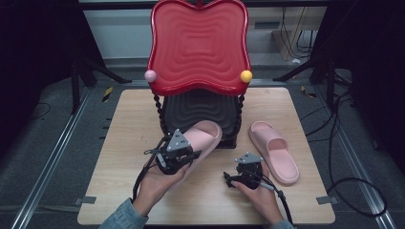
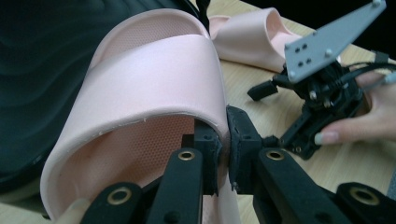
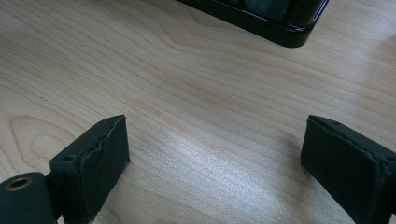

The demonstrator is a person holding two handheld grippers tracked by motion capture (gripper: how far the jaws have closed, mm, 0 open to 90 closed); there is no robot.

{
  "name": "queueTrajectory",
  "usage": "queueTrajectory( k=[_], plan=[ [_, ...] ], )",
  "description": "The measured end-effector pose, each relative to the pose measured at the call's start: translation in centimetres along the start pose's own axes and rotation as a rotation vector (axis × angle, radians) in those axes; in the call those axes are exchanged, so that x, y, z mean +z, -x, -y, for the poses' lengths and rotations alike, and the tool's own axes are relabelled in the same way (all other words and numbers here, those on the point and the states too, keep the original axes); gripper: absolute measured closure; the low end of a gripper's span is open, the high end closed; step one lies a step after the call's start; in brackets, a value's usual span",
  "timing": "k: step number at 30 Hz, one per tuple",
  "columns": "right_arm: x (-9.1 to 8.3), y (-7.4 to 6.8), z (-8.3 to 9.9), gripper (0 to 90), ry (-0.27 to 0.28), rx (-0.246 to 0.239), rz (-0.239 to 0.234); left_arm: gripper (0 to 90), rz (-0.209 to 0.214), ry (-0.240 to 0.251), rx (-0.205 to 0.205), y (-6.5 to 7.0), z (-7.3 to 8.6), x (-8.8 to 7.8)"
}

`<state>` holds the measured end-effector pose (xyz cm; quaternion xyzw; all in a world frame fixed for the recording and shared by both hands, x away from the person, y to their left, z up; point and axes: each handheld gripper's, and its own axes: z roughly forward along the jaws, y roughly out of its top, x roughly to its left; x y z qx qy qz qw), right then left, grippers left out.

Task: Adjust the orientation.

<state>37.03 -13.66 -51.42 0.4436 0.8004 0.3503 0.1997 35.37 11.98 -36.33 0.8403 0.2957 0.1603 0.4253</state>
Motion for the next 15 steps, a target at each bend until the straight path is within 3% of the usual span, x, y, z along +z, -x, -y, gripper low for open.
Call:
queueTrajectory(
  k=[6, 11, 15],
  plan=[
    [0.0, 0.0, 0.0, 8.2, 0.0, -0.003, 0.0, 83.2, -0.032, 0.032, -0.018, -0.4, -1.4, 0.1],
    [0.0, 0.0, 0.0, 8.1, 0.0, -0.003, 0.0, 83.2, -0.086, 0.108, -0.069, -1.0, -2.3, 0.3],
    [0.0, 0.0, 0.0, 8.1, 0.0, -0.003, 0.0, 83.3, -0.116, 0.139, -0.091, -1.3, -2.6, 0.5]
  ],
)
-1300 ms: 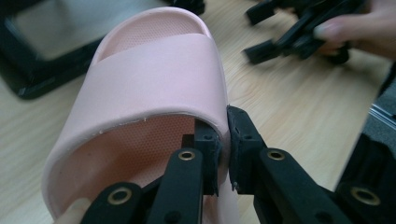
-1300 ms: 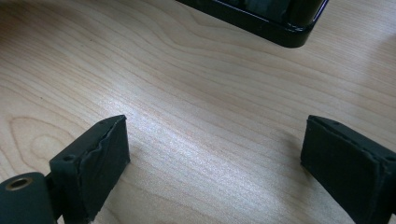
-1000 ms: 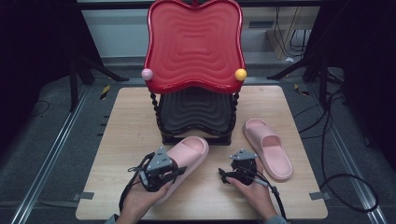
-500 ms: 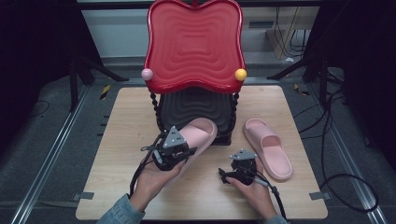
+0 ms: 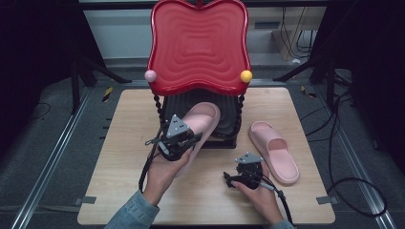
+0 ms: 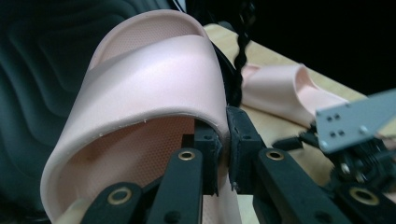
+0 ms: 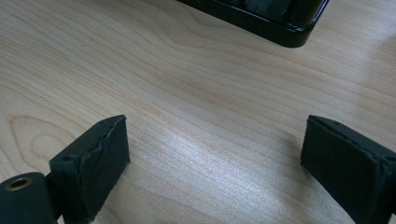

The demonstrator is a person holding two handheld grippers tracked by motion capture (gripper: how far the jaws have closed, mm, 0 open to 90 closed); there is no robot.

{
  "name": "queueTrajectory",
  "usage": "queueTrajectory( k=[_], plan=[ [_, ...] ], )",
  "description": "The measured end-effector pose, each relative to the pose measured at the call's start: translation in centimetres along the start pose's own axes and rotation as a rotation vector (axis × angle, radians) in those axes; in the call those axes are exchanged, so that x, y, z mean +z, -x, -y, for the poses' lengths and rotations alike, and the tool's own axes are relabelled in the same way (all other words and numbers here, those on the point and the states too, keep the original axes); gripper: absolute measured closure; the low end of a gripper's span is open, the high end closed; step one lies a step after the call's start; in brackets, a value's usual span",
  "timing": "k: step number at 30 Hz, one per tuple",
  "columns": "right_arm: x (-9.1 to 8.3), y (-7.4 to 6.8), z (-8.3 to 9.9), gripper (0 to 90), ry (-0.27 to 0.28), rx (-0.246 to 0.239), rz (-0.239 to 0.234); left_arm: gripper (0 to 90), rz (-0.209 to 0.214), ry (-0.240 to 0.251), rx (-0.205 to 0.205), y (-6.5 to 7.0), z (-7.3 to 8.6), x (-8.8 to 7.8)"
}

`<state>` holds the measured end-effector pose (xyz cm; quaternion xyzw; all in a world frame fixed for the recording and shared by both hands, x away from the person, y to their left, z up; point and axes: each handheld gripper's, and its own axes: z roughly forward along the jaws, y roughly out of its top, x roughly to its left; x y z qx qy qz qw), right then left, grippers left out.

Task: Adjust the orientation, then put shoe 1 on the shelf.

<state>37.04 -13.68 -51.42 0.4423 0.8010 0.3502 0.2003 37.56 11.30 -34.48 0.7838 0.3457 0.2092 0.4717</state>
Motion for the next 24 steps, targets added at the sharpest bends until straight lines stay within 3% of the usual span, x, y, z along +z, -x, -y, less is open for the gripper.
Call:
queueTrajectory(
  k=[4, 15, 24],
  plan=[
    [0.0, 0.0, 0.0, 8.1, 0.0, 0.0, 0.0, 83.4, -0.039, 0.017, -0.008, -0.1, -0.4, 0.3],
    [0.0, 0.0, 0.0, 8.1, 0.0, -0.001, -0.001, 83.7, -0.098, 0.039, -0.062, -1.0, -0.5, 1.7],
    [0.0, 0.0, 0.0, 8.1, 0.0, -0.004, -0.004, 83.8, -0.165, 0.049, -0.069, -1.8, -0.2, 2.7]
  ],
)
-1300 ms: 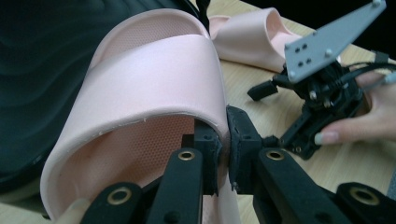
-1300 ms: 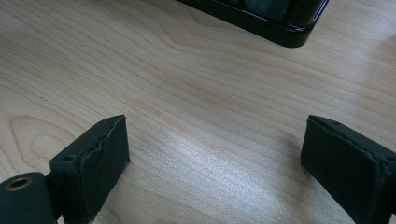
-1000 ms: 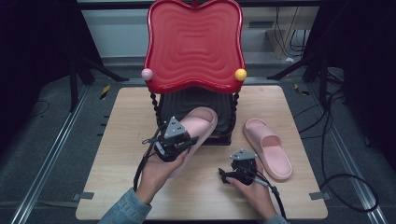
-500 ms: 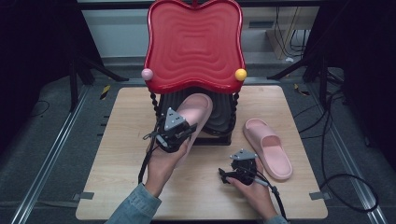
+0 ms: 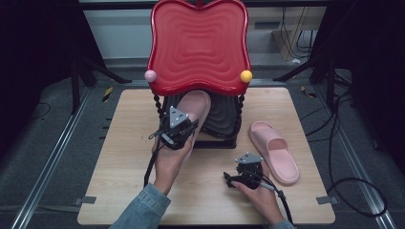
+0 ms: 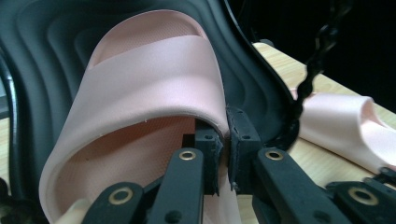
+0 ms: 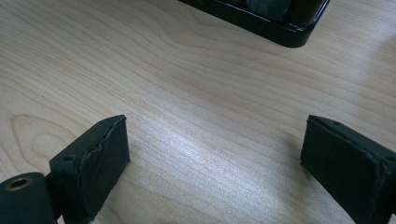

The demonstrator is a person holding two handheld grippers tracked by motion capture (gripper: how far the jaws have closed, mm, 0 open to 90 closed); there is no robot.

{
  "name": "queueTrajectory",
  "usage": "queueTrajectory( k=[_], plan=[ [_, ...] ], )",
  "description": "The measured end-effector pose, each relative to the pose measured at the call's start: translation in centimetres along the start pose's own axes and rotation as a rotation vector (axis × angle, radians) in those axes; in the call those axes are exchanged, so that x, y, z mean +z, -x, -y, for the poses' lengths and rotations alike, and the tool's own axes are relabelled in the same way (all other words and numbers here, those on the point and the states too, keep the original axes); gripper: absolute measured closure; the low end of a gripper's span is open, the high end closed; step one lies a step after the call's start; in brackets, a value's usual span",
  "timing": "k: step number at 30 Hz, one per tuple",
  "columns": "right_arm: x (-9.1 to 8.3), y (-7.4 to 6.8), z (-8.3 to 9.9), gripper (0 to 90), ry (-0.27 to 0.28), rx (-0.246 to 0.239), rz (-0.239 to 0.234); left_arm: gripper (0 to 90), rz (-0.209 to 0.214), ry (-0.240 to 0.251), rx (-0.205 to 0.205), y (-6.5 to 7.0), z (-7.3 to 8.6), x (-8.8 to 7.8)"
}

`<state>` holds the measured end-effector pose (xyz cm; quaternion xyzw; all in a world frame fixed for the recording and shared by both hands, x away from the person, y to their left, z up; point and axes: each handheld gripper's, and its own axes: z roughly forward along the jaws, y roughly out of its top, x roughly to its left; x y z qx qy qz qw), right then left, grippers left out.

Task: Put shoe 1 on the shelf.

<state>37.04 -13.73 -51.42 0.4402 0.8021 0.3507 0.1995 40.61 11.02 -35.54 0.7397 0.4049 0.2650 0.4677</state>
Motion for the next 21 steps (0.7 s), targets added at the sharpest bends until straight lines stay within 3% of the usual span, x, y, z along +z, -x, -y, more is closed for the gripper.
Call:
queueTrajectory(
  k=[6, 13, 21],
  plan=[
    [0.0, 0.0, 0.0, 8.1, 0.002, 0.002, -0.003, 83.9, -0.029, 0.014, -0.009, -0.4, 0.0, 0.4],
    [0.0, 0.0, 0.0, 8.1, 0.002, 0.0, -0.005, 83.9, -0.052, -0.003, -0.008, -1.0, 0.1, 1.5],
    [0.0, 0.0, 0.0, 8.2, 0.002, -0.002, -0.008, 83.9, -0.075, -0.013, -0.033, -1.7, 0.1, 2.6]
  ],
)
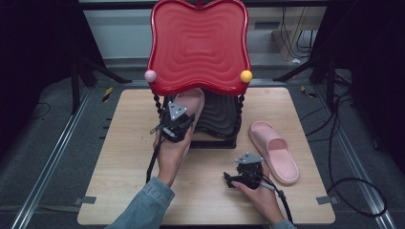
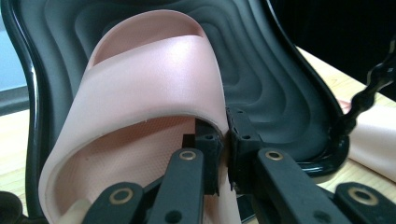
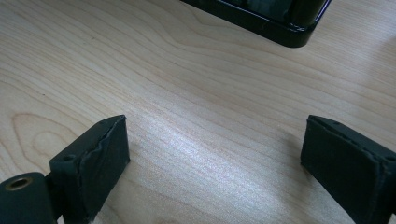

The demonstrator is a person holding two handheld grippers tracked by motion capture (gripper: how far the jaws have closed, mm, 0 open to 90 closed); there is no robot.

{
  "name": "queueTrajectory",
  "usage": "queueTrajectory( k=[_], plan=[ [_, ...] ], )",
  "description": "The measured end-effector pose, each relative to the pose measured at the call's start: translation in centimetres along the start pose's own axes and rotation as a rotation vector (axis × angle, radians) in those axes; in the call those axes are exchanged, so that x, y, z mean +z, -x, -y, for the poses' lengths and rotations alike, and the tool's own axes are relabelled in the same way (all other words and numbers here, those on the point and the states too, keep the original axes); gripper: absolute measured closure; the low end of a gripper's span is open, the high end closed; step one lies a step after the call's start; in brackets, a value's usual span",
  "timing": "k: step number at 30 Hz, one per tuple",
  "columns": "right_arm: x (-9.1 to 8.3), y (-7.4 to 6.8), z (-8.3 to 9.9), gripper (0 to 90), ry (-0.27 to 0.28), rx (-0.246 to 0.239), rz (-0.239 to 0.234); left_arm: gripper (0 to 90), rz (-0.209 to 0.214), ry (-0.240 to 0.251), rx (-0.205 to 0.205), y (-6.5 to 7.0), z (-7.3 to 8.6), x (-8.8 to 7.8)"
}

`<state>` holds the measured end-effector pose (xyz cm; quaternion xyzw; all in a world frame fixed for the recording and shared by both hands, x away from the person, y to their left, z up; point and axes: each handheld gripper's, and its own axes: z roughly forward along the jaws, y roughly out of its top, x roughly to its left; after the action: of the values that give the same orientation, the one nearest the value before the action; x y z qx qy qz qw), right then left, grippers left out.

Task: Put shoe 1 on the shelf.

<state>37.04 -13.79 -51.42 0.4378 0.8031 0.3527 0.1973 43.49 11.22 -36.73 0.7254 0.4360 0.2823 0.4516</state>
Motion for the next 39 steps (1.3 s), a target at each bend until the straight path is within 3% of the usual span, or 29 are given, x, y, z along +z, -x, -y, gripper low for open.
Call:
queueTrajectory(
  k=[17, 25, 32, 39],
  plan=[
    [0.0, 0.0, 0.0, 8.2, 0.0, -0.001, -0.004, 79.8, 0.024, -0.06, 0.012, 0.2, -0.2, 0.8],
    [0.0, 0.0, 0.0, 8.2, -0.001, -0.003, -0.004, 65.3, 0.053, -0.082, 0.024, 0.1, -0.2, 0.6],
    [0.0, 0.0, 0.0, 8.1, -0.001, -0.003, -0.004, 55.3, 0.093, -0.073, 0.077, 0.3, 0.0, -1.2],
    [0.0, 0.1, 0.0, 8.2, 0.0, -0.006, -0.004, 58.2, 0.158, -0.063, 0.098, -0.8, 1.5, -4.0]
  ],
)
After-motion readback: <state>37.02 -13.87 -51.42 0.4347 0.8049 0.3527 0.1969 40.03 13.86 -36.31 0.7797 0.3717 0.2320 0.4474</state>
